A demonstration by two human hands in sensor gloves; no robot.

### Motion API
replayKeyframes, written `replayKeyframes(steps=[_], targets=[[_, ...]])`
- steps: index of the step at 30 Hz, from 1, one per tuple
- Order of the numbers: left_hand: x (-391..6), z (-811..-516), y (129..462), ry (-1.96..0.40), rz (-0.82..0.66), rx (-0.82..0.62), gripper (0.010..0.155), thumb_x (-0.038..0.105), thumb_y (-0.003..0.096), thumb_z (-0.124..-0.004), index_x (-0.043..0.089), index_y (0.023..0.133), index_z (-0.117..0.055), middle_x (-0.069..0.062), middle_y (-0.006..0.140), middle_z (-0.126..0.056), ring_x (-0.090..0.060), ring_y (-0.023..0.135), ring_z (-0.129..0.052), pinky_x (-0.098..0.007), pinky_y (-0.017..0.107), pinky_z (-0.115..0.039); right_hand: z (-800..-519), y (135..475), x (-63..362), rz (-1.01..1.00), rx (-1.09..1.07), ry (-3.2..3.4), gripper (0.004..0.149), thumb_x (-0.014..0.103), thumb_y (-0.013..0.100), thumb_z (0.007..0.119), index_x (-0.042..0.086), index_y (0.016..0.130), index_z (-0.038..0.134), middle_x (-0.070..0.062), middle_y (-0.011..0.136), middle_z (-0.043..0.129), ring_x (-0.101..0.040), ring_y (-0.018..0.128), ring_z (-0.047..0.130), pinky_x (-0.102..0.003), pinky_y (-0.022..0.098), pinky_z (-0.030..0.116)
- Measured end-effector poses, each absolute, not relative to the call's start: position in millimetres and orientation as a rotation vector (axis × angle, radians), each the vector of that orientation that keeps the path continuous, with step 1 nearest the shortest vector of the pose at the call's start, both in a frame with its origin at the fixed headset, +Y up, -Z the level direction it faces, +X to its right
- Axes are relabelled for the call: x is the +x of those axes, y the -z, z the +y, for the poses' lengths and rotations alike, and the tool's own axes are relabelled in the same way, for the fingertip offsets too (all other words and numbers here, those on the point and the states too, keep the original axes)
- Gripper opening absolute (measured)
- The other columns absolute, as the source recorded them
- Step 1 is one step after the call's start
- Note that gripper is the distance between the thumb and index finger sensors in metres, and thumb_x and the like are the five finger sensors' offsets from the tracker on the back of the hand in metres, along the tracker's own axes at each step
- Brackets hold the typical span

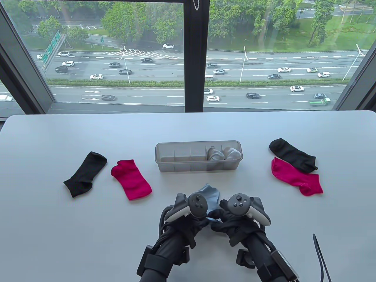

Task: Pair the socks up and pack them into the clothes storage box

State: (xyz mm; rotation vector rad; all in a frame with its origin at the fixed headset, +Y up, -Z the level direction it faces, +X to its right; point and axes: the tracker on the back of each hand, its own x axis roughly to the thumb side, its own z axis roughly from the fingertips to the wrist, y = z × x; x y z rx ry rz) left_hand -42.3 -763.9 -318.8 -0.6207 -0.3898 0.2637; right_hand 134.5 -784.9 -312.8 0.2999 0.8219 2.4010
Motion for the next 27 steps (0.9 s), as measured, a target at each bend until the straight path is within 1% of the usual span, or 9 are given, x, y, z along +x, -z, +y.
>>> replayKeyframes(steps=[5,7,9,10,13,15,19,23,27], targets=[[-44,-764,321,-0.288,-0.374,-0.66,0.04,0.028,0.0639,-0.056,0.009,0.094,-0.072,-0.006,0.122,-0.036,-0.044,0.113,-0.025,-0.076,0.073,-0.022,-785,312,128,0.828,0.292,-2.434,0.038,0.035,0.063,0.058,0.026,0.1,0.061,-0.021,0.118,0.002,-0.048,0.099,-0.008,-0.066,0.068,0.001],[-46,-764,322,-0.303,-0.37,-0.656,0.04,0.027,0.0639,-0.054,0.008,0.094,-0.072,-0.005,0.122,-0.037,-0.042,0.113,-0.026,-0.076,0.073,-0.022,-785,312,132,0.842,0.33,-2.402,0.057,0.04,0.06,0.065,0.03,0.111,0.042,-0.021,0.119,0.002,-0.049,0.1,-0.007,-0.066,0.068,0.002],[-49,-765,324,-0.344,-0.357,-0.667,0.04,0.027,0.064,-0.053,0.008,0.094,-0.072,-0.004,0.121,-0.038,-0.041,0.113,-0.025,-0.075,0.073,-0.022,-786,313,132,0.894,0.339,-2.383,0.07,0.038,0.058,0.073,0.037,0.11,0.026,-0.022,0.117,-0.002,-0.047,0.099,-0.01,-0.064,0.067,0.0],[-50,-765,325,-0.357,-0.354,-0.667,0.041,0.028,0.064,-0.053,0.008,0.094,-0.073,-0.004,0.121,-0.039,-0.04,0.113,-0.025,-0.075,0.073,-0.022,-786,313,131,0.909,0.346,-2.401,0.069,0.037,0.057,0.074,0.038,0.109,0.029,-0.021,0.117,-0.003,-0.047,0.098,-0.011,-0.064,0.067,-0.001],[-53,-767,325,-0.4,-0.358,-0.687,0.041,0.03,0.0643,-0.053,0.01,0.095,-0.071,-0.003,0.121,-0.038,-0.039,0.113,-0.022,-0.074,0.073,-0.021,-786,312,125,0.82,0.298,-2.467,0.044,0.037,0.059,0.068,0.034,0.101,0.055,-0.021,0.118,0.001,-0.049,0.099,-0.007,-0.067,0.067,0.003],[-55,-768,325,-0.411,-0.37,-0.673,0.043,0.033,0.0628,-0.057,0.013,0.101,-0.064,-0.004,0.121,-0.038,-0.039,0.113,-0.023,-0.073,0.073,-0.02,-787,313,126,0.859,0.289,-2.434,0.041,0.036,0.06,0.064,0.031,0.1,0.057,-0.02,0.117,-0.001,-0.048,0.098,-0.01,-0.066,0.066,0.0],[-49,-767,322,-0.351,-0.404,-0.709,0.067,0.041,0.0583,-0.069,0.026,0.109,-0.028,-0.008,0.122,-0.029,-0.043,0.112,-0.018,-0.074,0.072,-0.016,-789,315,127,0.859,0.244,-2.359,0.04,0.035,0.062,0.058,0.026,0.101,0.06,-0.019,0.117,-0.002,-0.046,0.097,-0.013,-0.064,0.065,-0.004],[-43,-761,320,-0.294,-0.35,-0.524,0.043,0.034,0.0612,-0.064,0.02,0.102,-0.059,-0.007,0.119,-0.05,-0.044,0.113,-0.038,-0.075,0.075,-0.028,-790,316,129,0.833,0.207,-2.283,0.038,0.032,0.065,0.055,0.017,0.099,0.064,-0.018,0.116,-0.002,-0.043,0.096,-0.015,-0.063,0.063,-0.008],[-42,-761,320,-0.283,-0.347,-0.528,0.039,0.03,0.0628,-0.06,0.016,0.099,-0.066,-0.006,0.118,-0.054,-0.045,0.113,-0.041,-0.076,0.075,-0.029,-790,316,131,0.819,0.196,-2.286,0.039,0.034,0.067,0.056,0.015,0.099,0.066,-0.018,0.117,0.0,-0.043,0.098,-0.014,-0.062,0.064,-0.007]])
